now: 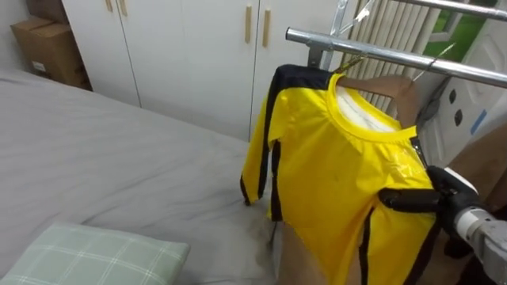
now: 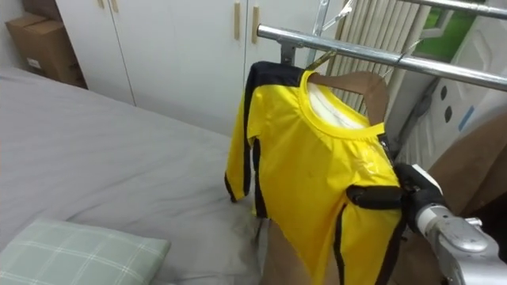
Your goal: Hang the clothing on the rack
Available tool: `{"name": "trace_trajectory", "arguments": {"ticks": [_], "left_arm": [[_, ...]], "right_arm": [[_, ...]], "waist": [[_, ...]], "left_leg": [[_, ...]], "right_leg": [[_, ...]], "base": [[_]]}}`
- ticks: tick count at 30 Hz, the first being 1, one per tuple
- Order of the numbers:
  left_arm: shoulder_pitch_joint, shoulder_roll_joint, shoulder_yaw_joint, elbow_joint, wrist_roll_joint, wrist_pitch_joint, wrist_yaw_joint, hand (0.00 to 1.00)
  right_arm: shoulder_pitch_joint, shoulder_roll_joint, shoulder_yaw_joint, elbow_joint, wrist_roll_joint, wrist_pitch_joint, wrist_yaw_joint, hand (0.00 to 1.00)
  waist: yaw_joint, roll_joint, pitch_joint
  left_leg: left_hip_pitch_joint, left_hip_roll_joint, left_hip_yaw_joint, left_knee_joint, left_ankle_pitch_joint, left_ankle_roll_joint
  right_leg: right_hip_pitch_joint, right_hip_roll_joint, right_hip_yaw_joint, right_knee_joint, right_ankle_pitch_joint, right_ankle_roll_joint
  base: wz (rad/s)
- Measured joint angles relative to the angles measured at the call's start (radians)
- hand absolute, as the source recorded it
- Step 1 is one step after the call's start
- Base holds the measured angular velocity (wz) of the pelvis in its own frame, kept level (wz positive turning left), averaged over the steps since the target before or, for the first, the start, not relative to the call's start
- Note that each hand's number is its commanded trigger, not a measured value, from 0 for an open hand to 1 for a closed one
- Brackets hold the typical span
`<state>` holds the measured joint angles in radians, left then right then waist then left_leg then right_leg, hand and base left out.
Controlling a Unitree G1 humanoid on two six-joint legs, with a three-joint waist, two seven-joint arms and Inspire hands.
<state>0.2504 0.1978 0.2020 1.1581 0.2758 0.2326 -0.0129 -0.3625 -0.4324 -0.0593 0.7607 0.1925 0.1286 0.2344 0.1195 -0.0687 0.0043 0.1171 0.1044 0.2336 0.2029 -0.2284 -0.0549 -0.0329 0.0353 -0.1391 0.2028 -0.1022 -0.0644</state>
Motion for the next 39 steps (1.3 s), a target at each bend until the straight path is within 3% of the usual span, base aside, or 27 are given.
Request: {"name": "trace_trajectory", "arguments": {"ticks": [4,5,15,31,32,33,37,39], "left_arm": [[-0.001,0.005,-0.001,-0.001,0.000,0.000,0.000,0.00],[-0.002,0.007,-0.002,-0.001,0.000,0.000,0.000,0.00],[-0.004,0.017,-0.029,-0.001,0.000,0.003,0.003,0.00],[-0.006,0.016,-0.040,-0.001,0.000,0.010,0.004,0.00],[-0.006,0.016,-0.040,-0.001,0.000,0.010,0.004,0.00],[-0.006,0.016,-0.040,-0.001,-0.001,0.010,0.004,0.00],[-0.007,0.016,-0.040,-0.001,-0.001,0.010,0.003,0.00],[-0.007,0.016,-0.040,-0.001,0.000,0.010,0.003,0.00]], "right_arm": [[0.000,0.000,0.000,0.025,0.000,-0.007,0.001,1.00],[0.000,0.001,0.000,0.041,0.000,-0.015,-0.001,1.00],[0.000,0.016,0.000,0.111,0.003,-0.031,-0.044,1.00],[0.001,0.029,0.000,0.177,0.038,-0.041,-0.099,1.00],[0.001,0.031,0.000,0.177,0.038,-0.041,-0.103,0.87],[0.001,0.032,0.000,0.177,0.038,-0.041,-0.105,0.64],[0.001,0.035,0.000,0.177,0.038,-0.041,-0.113,0.54],[0.001,0.035,0.000,0.177,0.038,-0.041,-0.115,0.16]], "waist": [[-0.001,-0.004,0.0040],[0.000,-0.005,0.0088],[-0.002,-0.005,0.0117],[-0.003,0.009,0.0037],[-0.003,0.009,0.0037],[-0.003,0.009,0.0037],[-0.004,0.008,0.0031],[-0.004,0.008,0.0029]], "left_leg": [[0.004,0.002,-0.004,0.000,0.000,0.000],[0.011,0.002,-0.005,0.000,0.000,0.000],[0.020,0.003,-0.020,0.000,0.000,0.000],[0.019,0.005,-0.017,0.000,0.000,-0.001],[0.020,0.005,-0.017,0.000,0.000,-0.001],[0.020,0.005,-0.018,0.001,0.000,-0.001],[0.020,0.004,-0.020,0.000,0.000,-0.002],[0.020,0.004,-0.020,0.000,0.000,-0.002]], "right_leg": [[0.011,0.001,0.000,-0.005,0.000,-0.001],[0.019,0.002,-0.001,-0.014,0.000,-0.001],[0.035,0.003,-0.009,-0.020,-0.001,0.000],[0.035,0.007,-0.005,-0.017,0.000,-0.002],[0.035,0.007,-0.005,-0.017,0.000,-0.002],[0.035,0.007,-0.004,-0.017,0.000,-0.002],[0.034,0.006,-0.004,-0.016,0.000,-0.002],[0.034,0.006,-0.004,-0.015,0.000,-0.002]], "base": [[0.03],[0.11],[0.03],[0.00],[0.00],[0.00],[0.00],[0.00]]}}
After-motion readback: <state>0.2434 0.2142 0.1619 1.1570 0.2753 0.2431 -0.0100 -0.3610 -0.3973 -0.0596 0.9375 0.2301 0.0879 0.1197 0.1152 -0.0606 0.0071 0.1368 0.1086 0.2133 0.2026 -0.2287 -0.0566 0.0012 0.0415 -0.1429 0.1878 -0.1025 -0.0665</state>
